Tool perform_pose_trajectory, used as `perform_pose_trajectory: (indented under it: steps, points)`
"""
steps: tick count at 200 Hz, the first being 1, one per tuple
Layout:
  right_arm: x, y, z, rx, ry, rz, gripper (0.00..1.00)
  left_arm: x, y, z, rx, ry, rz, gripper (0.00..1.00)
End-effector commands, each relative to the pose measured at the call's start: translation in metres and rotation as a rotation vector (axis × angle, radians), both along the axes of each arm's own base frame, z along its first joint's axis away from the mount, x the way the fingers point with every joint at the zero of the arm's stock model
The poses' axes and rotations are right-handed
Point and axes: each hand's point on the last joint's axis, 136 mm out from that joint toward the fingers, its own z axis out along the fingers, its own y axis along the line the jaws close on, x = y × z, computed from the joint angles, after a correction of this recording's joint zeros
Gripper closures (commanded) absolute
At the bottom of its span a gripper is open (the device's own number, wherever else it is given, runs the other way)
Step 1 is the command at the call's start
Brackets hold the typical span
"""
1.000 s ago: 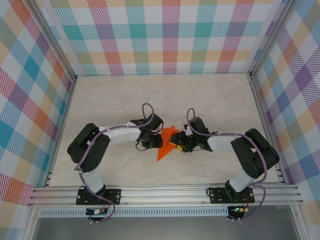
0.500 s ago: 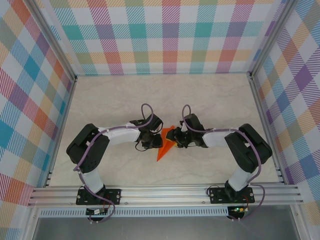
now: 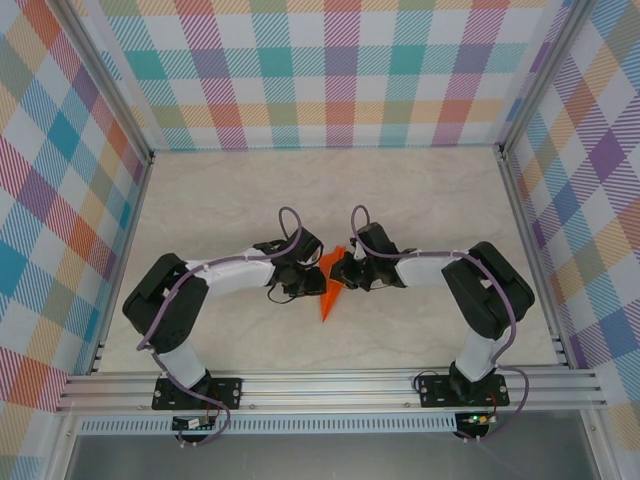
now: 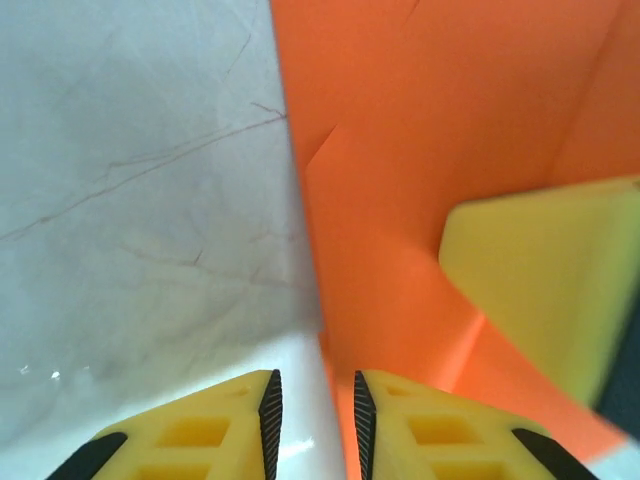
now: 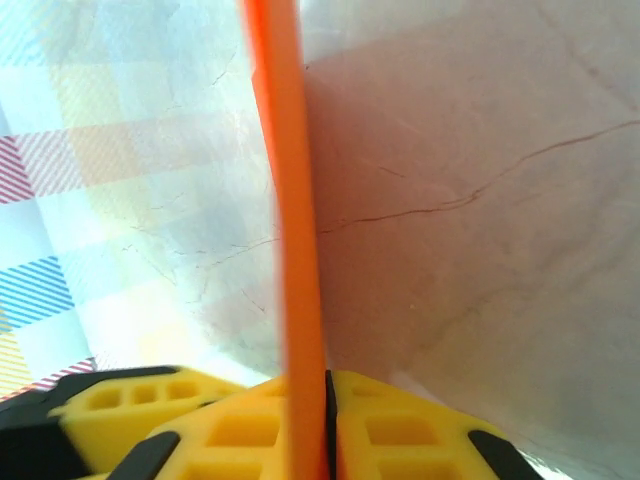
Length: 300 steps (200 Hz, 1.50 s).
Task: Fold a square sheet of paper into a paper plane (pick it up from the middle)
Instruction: Turn over the paper at the center of the table.
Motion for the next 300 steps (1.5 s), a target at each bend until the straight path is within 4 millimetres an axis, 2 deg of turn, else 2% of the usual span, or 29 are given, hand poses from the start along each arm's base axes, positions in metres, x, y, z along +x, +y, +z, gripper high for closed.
perform_pose_trajectory:
  steps: [1,33,60,79,93,114,157,174,191,206,231,251,285,300]
  points:
    - [0.003,-0.014,0.030,-0.127,-0.103,0.048,0.88,0.001,0.011,0.030,-0.033,-0.083,0.050,0.70]
    - [0.001,-0.073,0.052,-0.490,-0.139,0.054,0.88,-0.003,0.045,0.054,-0.001,-0.194,0.150,0.65]
    - [-0.005,-0.136,0.074,-0.940,-0.147,0.062,0.87,-0.008,0.078,0.061,0.029,-0.262,0.251,0.61]
    - [-0.007,-0.157,0.087,-1.149,-0.127,0.068,0.87,-0.011,0.095,0.064,0.032,-0.298,0.314,0.59]
    - [-0.007,-0.149,0.087,-1.186,-0.127,0.098,0.85,-0.013,0.106,0.065,0.031,-0.321,0.360,0.57]
    - [-0.007,-0.121,0.074,-1.188,-0.135,0.145,0.80,-0.014,0.119,0.068,0.029,-0.350,0.409,0.51]
    - [-0.012,-0.051,0.025,-1.184,-0.063,0.270,0.79,-0.020,0.136,0.078,0.038,-0.383,0.448,0.47]
    - [-0.014,-0.026,0.010,-1.146,-0.041,0.305,0.74,-0.022,0.141,0.079,0.041,-0.388,0.462,0.46]
    - [-0.018,-0.001,0.004,-1.043,-0.023,0.335,0.69,-0.024,0.145,0.080,0.038,-0.393,0.477,0.45]
    - [-0.019,0.018,0.013,-0.924,-0.049,0.353,0.58,-0.025,0.147,0.081,0.029,-0.396,0.487,0.44]
    - [-0.016,0.023,0.039,-0.791,-0.119,0.303,0.33,-0.027,0.149,0.083,0.017,-0.396,0.494,0.42]
    - [-0.016,0.021,0.052,-0.695,-0.127,0.265,0.29,-0.026,0.146,0.084,-0.004,-0.393,0.493,0.40]
    - [-0.019,0.016,0.061,-0.685,-0.079,0.193,0.29,-0.029,0.137,0.084,-0.051,-0.366,0.475,0.40]
    - [-0.018,0.017,0.068,-0.679,-0.069,0.163,0.24,-0.032,0.139,0.083,-0.047,-0.358,0.474,0.40]
